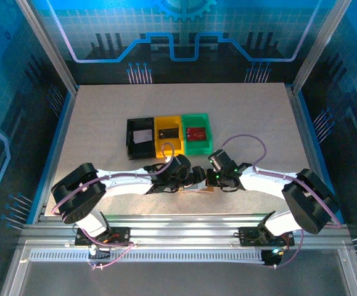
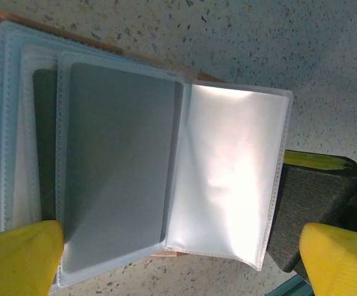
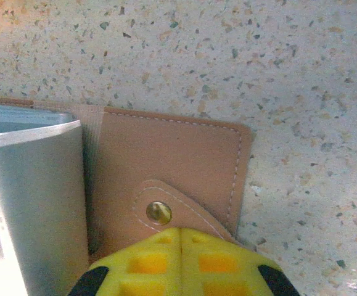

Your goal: Take the credit cards out of the card holder

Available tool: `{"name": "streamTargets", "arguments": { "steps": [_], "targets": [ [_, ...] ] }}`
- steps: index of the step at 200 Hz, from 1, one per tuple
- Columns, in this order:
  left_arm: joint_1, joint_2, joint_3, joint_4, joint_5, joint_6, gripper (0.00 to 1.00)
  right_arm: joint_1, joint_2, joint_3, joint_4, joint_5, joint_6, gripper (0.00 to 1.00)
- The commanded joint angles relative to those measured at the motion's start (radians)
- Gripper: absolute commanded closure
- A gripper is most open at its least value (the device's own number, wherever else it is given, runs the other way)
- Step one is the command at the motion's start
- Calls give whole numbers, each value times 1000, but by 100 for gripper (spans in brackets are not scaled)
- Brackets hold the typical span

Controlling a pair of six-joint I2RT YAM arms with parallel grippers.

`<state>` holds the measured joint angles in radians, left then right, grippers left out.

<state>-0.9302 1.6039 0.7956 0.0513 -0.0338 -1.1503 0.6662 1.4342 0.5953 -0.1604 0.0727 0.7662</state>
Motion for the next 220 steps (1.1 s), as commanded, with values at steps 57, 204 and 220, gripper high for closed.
{"name": "streamTargets", "arguments": {
  "steps": [57,204,220],
  "targets": [
    [-16,-19,91,328,123,-23,1,6,54,-52,10,-28,-4,100],
    [-1,-184,71,-142,-117,184,1,-12,51,-69,21,-37,-7,100],
    [11,-188,67,-192,-143,187,1,-11,43,-74,18,-32,-9,100]
  ]
}}
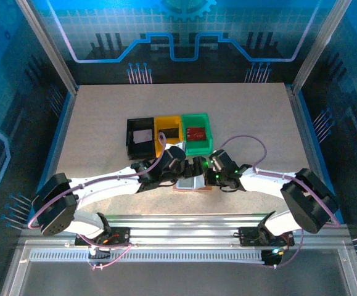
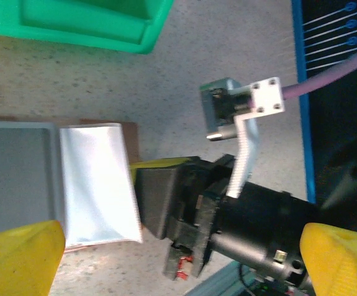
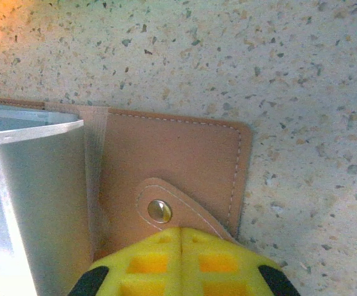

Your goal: Take the credit cards out of the card holder

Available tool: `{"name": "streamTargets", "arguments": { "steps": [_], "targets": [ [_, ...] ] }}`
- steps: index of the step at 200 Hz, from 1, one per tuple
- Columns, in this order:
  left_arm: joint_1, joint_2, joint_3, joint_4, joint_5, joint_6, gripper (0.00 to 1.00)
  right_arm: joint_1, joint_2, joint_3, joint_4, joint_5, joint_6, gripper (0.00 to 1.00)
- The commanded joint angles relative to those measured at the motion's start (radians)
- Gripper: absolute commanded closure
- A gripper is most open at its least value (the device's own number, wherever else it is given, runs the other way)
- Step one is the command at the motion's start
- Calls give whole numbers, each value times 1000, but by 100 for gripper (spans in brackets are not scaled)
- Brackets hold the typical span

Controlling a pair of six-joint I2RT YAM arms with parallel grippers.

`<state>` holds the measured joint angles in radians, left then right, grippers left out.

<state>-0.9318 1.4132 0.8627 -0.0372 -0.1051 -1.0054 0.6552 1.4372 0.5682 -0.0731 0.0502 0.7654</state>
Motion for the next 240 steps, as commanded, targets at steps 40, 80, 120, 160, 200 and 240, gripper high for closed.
{"name": "streamTargets", "arguments": {
  "steps": [40,80,120,160,200,240],
  "targets": [
    [30,-5,-3,-198,-108,48,18,-4,35,-52,-68,-11,-8,100],
    [37,16,-49,-183,-102,17,28,-3,38,-50,-66,-12,-10,100],
    [39,72,-68,-100,-52,-6,45,-4,38,-49,-68,-14,-10,100],
    [39,98,-70,-111,-71,-7,54,-3,35,-51,-71,-12,-14,100],
    [39,139,-70,-79,-53,-6,61,-3,38,-47,-71,-13,-15,100],
    [39,161,-58,-119,-77,16,64,-4,32,-41,-84,-11,-22,100]
  ]
}}
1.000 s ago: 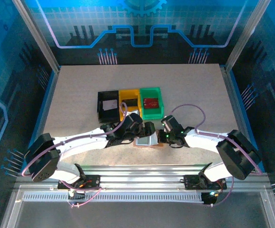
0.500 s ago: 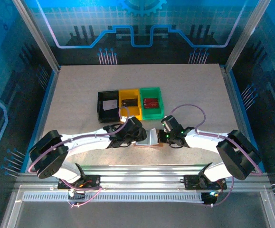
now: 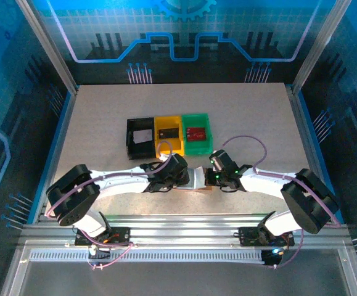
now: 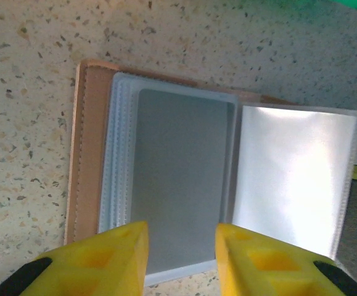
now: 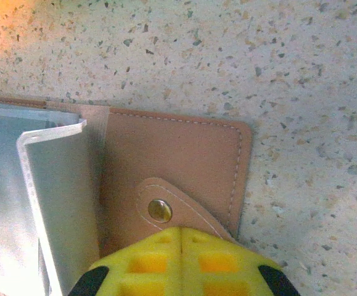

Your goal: Take the credit cards out of the card holder

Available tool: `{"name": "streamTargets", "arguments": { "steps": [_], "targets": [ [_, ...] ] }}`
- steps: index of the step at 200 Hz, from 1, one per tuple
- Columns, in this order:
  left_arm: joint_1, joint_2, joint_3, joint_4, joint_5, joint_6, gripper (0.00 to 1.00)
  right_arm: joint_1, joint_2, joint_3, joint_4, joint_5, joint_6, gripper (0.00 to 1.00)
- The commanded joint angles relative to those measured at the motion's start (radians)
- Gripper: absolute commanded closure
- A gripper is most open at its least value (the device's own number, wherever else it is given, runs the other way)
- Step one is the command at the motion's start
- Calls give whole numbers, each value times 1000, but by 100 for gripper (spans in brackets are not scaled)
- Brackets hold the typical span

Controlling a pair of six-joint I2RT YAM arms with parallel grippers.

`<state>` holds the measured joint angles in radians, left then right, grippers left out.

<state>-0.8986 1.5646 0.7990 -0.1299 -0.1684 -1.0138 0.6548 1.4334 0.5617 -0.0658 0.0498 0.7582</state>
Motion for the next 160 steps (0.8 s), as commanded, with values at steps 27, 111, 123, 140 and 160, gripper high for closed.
{"name": "streamTargets", "arguments": {
  "steps": [27,111,123,140,160],
  "targets": [
    [6,-9,-9,-41,-43,27,64,-3,32,-35,-96,-4,-20,100],
    [6,41,5,-31,-34,40,66,-3,36,-37,-93,-4,-18,100],
    [6,50,10,-31,-33,41,66,-3,36,-37,-91,-5,-18,100],
    [6,59,13,-28,-31,44,66,-3,38,-39,-91,-5,-17,100],
    [6,64,14,-25,-31,44,66,-4,36,-39,-89,-3,-18,100]
  ]
}}
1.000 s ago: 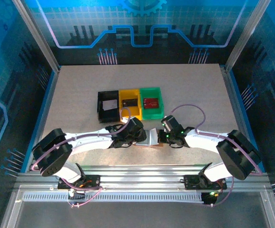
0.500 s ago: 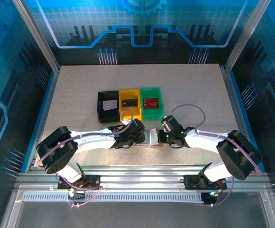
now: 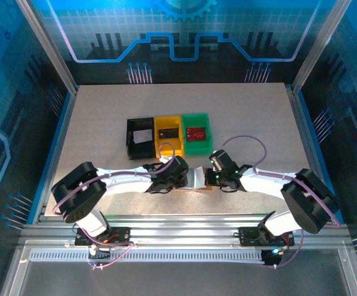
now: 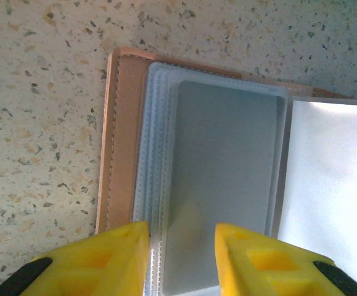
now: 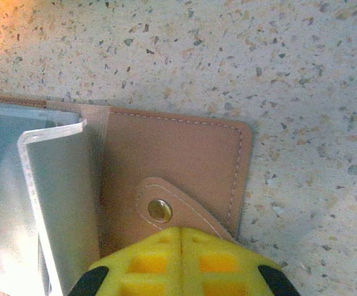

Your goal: Take the credit cards out of the card holder

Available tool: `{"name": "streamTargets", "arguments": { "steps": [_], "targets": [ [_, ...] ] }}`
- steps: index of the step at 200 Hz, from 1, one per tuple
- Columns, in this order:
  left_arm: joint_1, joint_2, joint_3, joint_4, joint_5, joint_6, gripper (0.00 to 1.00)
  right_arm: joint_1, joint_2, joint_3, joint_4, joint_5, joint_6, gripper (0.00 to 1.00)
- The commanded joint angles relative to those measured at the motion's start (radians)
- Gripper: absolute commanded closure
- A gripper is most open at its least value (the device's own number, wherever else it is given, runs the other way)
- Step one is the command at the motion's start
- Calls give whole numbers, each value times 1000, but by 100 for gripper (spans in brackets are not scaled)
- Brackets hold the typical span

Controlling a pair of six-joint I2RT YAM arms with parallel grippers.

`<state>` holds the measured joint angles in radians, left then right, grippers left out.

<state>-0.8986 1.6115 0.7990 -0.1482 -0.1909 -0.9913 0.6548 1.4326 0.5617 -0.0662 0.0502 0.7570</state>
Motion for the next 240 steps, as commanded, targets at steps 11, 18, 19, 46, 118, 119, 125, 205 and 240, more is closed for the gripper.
{"name": "streamTargets", "arguments": {
  "steps": [11,18,19,46,118,119,125,205,240],
  "targets": [
    [6,19,13,-2,-6,20,66,-3,38,-40,-89,-5,-16,100],
    [6,21,12,4,-3,20,66,-3,38,-40,-88,-4,-16,100],
    [6,21,12,5,-3,20,66,-3,38,-41,-88,-4,-16,100],
    [4,21,8,40,12,12,67,-3,42,-43,-80,-7,-16,100],
    [2,16,6,122,61,-21,67,-3,49,-53,-64,-13,-13,100],
    [2,15,6,122,61,-22,67,-3,49,-54,-64,-13,-13,100],
    [1,12,9,126,67,-28,67,-4,49,-53,-63,-14,-13,100],
    [-12,-34,43,215,110,-84,66,-4,39,-68,-44,-20,-8,100],
    [-20,5,75,258,125,-105,66,-3,4,-83,-36,-30,-4,100]
  ]
}}
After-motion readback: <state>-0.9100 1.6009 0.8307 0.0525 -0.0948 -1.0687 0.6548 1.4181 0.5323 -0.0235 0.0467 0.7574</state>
